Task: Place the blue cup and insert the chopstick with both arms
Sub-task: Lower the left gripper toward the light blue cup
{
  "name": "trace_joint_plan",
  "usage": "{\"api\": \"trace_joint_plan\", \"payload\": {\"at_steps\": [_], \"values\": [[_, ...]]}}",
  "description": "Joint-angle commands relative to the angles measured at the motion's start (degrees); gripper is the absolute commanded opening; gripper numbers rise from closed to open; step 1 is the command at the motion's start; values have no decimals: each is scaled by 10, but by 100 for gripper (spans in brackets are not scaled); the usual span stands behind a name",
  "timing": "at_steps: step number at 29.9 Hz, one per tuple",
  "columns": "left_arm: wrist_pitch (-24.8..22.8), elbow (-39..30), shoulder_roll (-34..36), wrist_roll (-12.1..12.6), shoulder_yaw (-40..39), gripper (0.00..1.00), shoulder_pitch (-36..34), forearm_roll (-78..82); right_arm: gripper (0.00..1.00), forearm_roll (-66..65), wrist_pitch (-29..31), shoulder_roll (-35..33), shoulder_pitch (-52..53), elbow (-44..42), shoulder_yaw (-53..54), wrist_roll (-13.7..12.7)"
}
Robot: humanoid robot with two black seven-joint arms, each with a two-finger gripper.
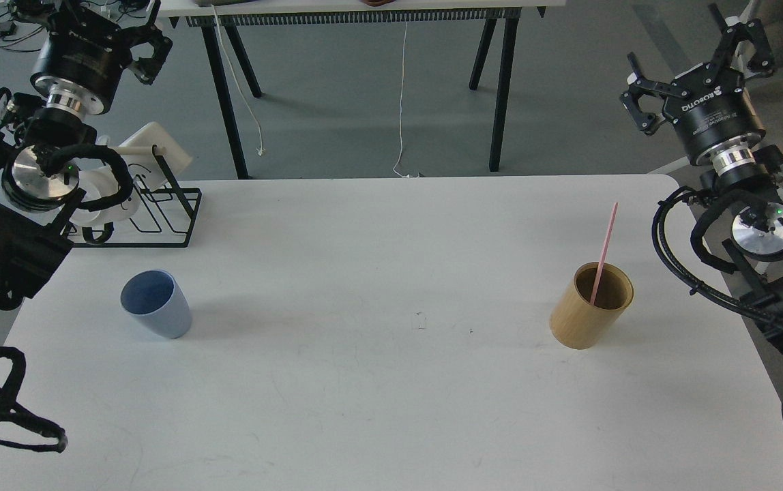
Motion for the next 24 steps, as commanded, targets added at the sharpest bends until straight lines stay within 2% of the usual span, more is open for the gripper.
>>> {"api": "trace_joint_plan", "payload": {"at_steps": [1,9,12,17,21,24], "values": [[0,-1,4,1,4,100,1,0,99,0,-6,-5,6,4,0,0],[0,-17,12,7,23,100,-3,9,99,0,-6,-7,8,5,0,0],[0,-55,66,12,63,100,-10,61,99,0,-6,-8,8,6,0,0],[0,-95,136,9,66,100,-21,178,99,0,-6,-8,8,7,0,0],[0,-174,199,2,66,95,-20,269,99,0,-6,-10,8,8,0,0],[0,-266,253,3,70,92,-14,359,99,-1,-5,-12,8,15,0,0]]}}
